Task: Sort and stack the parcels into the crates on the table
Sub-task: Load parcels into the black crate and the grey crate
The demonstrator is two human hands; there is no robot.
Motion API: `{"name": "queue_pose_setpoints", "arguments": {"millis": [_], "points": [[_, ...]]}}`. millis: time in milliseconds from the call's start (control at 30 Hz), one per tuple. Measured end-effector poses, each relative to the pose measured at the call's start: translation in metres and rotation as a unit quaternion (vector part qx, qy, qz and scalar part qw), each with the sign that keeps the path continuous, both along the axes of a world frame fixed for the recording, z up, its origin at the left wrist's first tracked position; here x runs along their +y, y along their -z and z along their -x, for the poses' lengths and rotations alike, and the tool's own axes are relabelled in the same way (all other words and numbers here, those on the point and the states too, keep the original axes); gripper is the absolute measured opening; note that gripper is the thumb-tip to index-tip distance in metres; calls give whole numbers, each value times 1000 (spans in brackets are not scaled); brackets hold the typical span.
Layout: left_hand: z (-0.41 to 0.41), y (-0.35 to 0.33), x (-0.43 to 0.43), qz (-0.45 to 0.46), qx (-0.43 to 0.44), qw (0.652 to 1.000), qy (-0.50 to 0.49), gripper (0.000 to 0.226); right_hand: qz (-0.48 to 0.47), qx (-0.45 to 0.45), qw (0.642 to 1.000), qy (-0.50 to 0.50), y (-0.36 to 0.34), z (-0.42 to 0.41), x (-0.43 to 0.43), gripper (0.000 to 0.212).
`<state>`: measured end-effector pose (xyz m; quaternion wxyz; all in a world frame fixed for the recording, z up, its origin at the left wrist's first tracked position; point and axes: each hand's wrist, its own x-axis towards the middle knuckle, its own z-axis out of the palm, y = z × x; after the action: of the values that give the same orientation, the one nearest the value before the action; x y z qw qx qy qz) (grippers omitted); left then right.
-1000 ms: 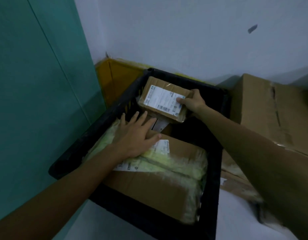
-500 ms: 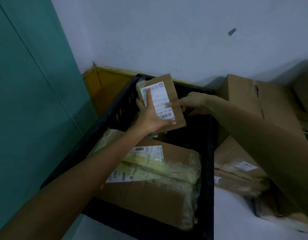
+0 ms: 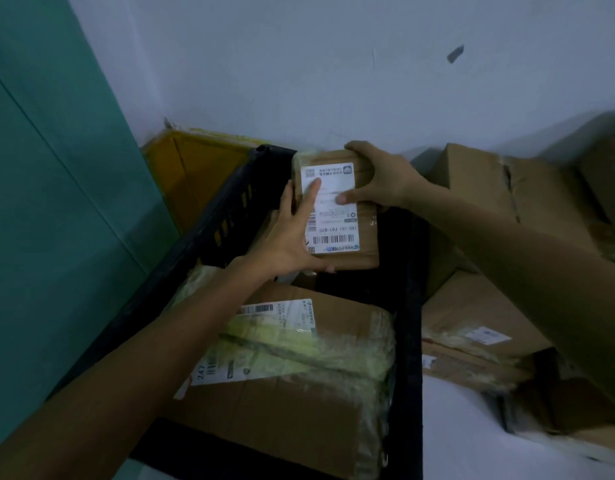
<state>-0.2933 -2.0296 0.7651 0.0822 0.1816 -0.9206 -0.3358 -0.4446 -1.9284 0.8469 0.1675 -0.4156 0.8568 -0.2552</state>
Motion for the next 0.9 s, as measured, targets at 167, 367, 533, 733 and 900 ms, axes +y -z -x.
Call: {"name": "queue_pose_setpoints", "arguments": {"millis": [167, 367, 533, 733, 900], "points": [[-12, 3, 5, -56, -27, 997, 55, 114, -166, -144, 972, 80, -12, 14, -4, 74], [-21, 7, 14, 78, -95, 991, 46, 78, -279, -178, 939, 97, 25, 16, -9, 61], [-20, 4, 16, 75, -132, 987, 60, 56, -316, -121, 937, 82, 40, 21, -13, 77], [-18, 3, 16, 34, -242, 965, 90, 63, -377, 58, 924, 1, 38, 17, -20, 94], [-12, 7, 11, 36, -297, 948, 113, 61, -482, 67, 873, -42, 62, 9, -23, 123]]}}
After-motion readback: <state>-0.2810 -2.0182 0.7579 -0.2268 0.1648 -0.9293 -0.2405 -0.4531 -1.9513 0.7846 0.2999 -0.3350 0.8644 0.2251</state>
